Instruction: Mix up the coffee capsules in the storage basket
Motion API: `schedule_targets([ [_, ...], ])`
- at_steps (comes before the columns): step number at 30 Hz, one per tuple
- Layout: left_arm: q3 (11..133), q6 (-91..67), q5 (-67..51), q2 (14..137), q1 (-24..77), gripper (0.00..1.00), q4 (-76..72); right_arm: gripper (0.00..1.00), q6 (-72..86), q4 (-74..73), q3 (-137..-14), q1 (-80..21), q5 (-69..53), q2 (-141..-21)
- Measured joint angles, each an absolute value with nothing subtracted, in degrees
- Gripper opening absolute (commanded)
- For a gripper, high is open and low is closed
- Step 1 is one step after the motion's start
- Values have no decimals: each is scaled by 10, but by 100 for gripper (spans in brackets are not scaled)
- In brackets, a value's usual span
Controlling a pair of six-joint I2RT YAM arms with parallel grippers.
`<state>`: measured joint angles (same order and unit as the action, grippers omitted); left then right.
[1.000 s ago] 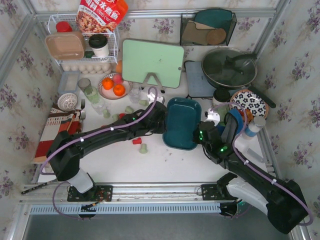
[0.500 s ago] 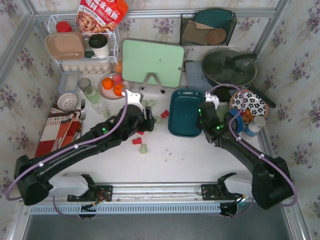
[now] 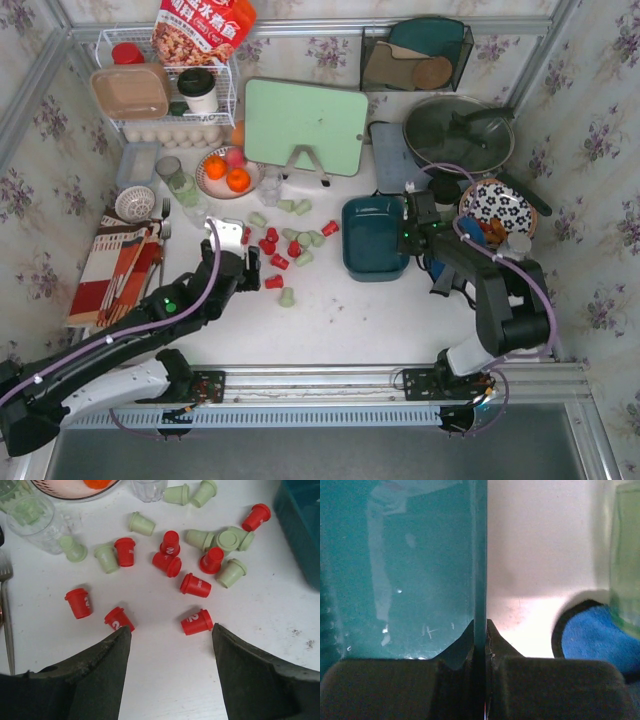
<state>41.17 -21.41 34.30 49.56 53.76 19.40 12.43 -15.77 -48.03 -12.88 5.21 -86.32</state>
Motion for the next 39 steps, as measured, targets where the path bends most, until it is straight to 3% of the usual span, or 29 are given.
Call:
schedule_targets([
  [10, 378, -200, 349, 440, 538, 69, 173, 2, 47, -113, -565, -123, 32, -995],
  [13, 372, -198, 349, 423, 538, 69, 171, 10, 29, -109, -593, -122, 20, -1024],
  [19, 364, -196, 353, 411, 538, 69, 169, 39, 28, -112, -606, -120, 34, -1035],
  [24, 363, -196, 353, 423, 538, 69, 166, 50, 45, -131, -595, -115, 67, -1017],
  [29, 363, -192, 353, 438, 538, 69, 163, 57, 65, -140, -585, -117, 71, -978],
  [39, 364, -184, 352, 477, 538, 69, 147, 57, 120, -130, -533, -116, 49, -912],
])
